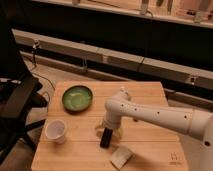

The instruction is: Place the eraser on the white sponge

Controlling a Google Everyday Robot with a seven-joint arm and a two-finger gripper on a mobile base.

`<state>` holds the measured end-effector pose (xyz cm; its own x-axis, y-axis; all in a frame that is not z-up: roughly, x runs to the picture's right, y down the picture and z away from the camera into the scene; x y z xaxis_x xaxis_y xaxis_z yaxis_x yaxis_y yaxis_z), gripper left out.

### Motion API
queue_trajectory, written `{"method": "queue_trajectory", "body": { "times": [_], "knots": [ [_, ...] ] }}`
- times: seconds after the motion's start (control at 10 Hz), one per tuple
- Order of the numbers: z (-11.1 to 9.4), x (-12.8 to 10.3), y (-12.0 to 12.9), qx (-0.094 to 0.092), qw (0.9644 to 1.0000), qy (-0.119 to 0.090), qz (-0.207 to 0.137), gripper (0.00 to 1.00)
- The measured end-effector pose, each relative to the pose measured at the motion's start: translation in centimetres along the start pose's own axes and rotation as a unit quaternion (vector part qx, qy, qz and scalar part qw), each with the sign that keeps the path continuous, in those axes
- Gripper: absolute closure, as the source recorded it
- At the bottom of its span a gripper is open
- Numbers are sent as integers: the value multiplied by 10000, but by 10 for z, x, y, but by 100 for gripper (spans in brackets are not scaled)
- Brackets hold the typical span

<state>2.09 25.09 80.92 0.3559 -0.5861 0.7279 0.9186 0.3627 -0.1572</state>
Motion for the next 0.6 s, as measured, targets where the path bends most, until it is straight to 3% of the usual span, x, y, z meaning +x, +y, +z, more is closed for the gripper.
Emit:
{"method": "queue_trajectory", "body": {
  "times": [0.1, 0.3, 0.6],
  "knots": [
    [7, 1, -1, -67, 10000, -44, -9, 23],
    [15, 1, -3, -230, 9997, -98, 7, 42],
    [14, 1, -5, -256, 9996, -133, 39, 73]
  ]
}}
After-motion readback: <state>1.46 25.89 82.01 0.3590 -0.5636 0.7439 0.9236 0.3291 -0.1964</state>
